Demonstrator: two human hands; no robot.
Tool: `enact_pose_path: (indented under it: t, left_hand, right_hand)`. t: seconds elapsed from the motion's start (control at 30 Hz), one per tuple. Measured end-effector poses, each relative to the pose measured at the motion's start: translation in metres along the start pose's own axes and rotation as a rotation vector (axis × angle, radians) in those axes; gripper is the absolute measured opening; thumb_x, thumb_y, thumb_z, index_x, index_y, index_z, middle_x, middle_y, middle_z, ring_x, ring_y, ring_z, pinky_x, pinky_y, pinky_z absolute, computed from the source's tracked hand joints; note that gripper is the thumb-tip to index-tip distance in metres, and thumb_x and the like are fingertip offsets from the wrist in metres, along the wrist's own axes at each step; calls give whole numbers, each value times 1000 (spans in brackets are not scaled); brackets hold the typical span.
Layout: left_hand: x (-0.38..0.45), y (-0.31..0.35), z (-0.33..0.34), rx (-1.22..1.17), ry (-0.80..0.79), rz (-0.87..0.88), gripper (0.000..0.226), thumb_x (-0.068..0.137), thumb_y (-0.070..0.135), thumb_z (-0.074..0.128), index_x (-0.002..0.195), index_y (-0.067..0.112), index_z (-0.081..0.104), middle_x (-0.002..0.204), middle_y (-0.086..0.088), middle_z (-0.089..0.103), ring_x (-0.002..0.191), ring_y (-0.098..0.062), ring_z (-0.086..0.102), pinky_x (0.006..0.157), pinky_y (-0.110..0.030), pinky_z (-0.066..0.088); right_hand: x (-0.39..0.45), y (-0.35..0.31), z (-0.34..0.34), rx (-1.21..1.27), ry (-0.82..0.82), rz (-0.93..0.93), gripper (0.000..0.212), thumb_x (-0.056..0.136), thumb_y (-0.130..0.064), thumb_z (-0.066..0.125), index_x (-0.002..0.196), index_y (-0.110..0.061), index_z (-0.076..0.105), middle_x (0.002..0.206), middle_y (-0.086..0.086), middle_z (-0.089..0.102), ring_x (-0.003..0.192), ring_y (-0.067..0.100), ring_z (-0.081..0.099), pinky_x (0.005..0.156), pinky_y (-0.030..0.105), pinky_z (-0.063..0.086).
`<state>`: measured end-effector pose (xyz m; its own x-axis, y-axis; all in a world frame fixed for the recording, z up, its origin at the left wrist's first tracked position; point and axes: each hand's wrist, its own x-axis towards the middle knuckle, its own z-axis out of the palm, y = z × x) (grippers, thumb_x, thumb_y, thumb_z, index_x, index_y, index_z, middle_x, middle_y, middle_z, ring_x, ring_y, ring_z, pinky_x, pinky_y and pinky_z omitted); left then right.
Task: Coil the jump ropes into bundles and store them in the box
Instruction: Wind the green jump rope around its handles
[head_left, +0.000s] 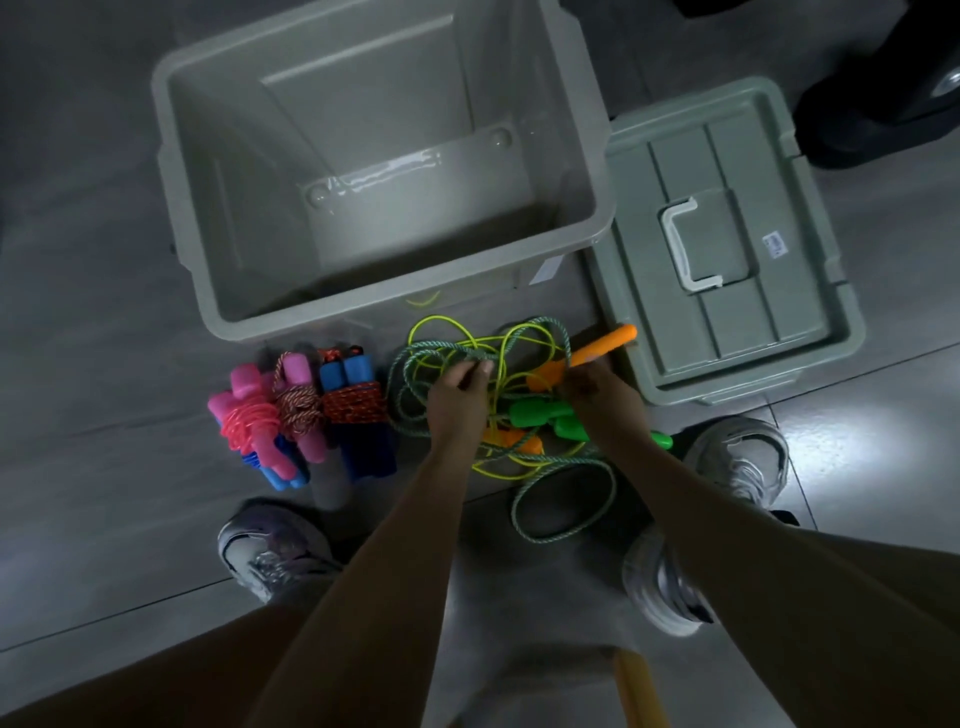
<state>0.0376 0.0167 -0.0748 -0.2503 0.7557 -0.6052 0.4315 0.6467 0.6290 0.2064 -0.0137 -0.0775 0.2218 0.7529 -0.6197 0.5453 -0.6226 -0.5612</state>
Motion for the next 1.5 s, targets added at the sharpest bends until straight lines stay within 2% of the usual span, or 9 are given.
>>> enact_pose_path:
  t: [0.4,0.6,0.7,0.87,1.0,1.1,1.2,1.33,1.5]
  left_hand:
    - [-21,-13,10,116,-264,-41,18,89,30,63,97,15,65,95,-1,66,91,-19,61,72,-25,42]
    - [-23,8,-4,-157,-151,-259,51,78,52,69,110,13,65,112,-4,65,101,-22,62,90,-36,49]
    - [-33,37,-15,-632,-208,-325,25,87,38,65,95,14,64,102,-11,68,92,-23,66,74,-34,57]
    - [-68,97,-60,-569,-153,-193,26,96,31,53,109,10,62,104,-8,63,95,-25,62,60,-32,53]
    - [-115,133,-114,-286,-236,68,26,99,30,46,86,18,65,88,-9,65,74,-18,64,73,-38,56]
    - [-154,159,-159,-82,-359,310,27,101,21,41,94,10,65,75,-6,61,50,-7,59,53,-20,50]
    - [-192,185,-203,216,-405,505,29,101,21,41,91,17,68,74,2,59,63,-7,53,59,-15,40]
    - [-235,205,-243,-75,-467,560,35,102,12,35,80,6,62,57,3,61,54,-5,57,60,-18,46]
    - [-227,199,-271,-542,-69,451,36,101,16,39,70,6,55,41,5,49,37,-7,47,48,-23,44]
  right_hand:
    - [-3,16,3,-161,-114,-79,33,73,-13,77,104,-8,68,107,12,65,99,29,59,79,31,43]
    - [-15,-6,-13,36,-211,-64,24,80,-22,73,101,-11,70,89,3,66,84,15,60,74,28,45]
    - [-28,-32,-29,171,-264,-123,19,80,-16,74,97,-10,71,83,0,66,77,5,60,71,17,46]
    - [-64,-85,-66,316,-329,-218,11,76,-11,76,86,-10,71,57,-13,65,55,-7,55,61,13,43]
    - [-108,-136,-100,428,-357,-335,14,84,-9,67,96,-3,67,74,6,63,65,9,58,64,21,45]
    - [-145,-173,-120,467,-289,-443,13,92,-14,57,101,-4,62,82,5,62,67,4,59,63,18,44]
    - [-181,-202,-131,456,-312,-538,28,98,-21,45,119,-8,58,111,4,62,99,10,58,80,16,42]
    - [-226,-231,-148,216,-392,-662,43,102,-31,33,99,-3,65,90,-1,66,85,3,59,79,7,39]
    - [-242,-239,-176,-75,-232,-736,32,100,-24,41,73,-15,55,61,-1,51,55,10,53,57,17,41]
